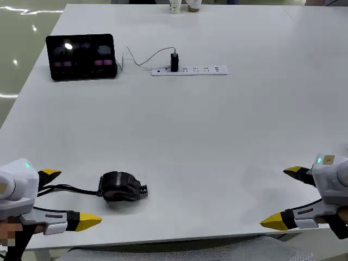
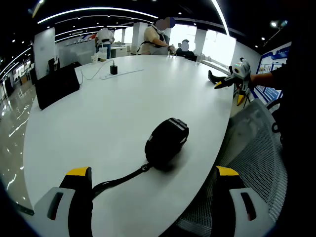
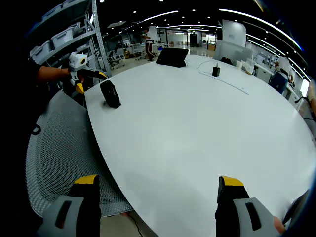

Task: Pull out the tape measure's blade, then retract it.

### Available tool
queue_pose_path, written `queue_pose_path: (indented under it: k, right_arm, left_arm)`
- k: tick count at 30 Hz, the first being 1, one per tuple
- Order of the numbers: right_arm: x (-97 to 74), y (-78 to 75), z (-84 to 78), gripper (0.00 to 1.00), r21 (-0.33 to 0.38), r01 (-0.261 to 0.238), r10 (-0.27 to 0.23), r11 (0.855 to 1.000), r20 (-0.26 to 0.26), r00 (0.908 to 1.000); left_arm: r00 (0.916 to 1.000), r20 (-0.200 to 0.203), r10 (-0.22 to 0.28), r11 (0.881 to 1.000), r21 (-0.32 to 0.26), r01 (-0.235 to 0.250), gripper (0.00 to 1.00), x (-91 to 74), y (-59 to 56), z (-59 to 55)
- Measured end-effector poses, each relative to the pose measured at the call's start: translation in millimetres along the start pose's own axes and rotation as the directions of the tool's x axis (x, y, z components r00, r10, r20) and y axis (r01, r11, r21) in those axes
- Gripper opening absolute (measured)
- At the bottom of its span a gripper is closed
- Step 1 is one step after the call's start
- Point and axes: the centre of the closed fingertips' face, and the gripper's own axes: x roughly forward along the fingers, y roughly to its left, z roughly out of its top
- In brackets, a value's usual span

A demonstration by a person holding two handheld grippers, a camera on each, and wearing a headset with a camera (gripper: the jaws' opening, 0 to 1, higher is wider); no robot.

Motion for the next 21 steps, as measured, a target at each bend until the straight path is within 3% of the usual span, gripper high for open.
queue_pose_path:
  k: [21]
  right_arm:
    - [-1.8,-0.5,-0.5,0.99,-0.017,0.013,-0.013,1.000,-0.001,0.9999]
  left_arm:
    - [1.0000,-0.008,-0.003,1.000,0.003,0.003,0.99,-3.7,1.8,-4.2]
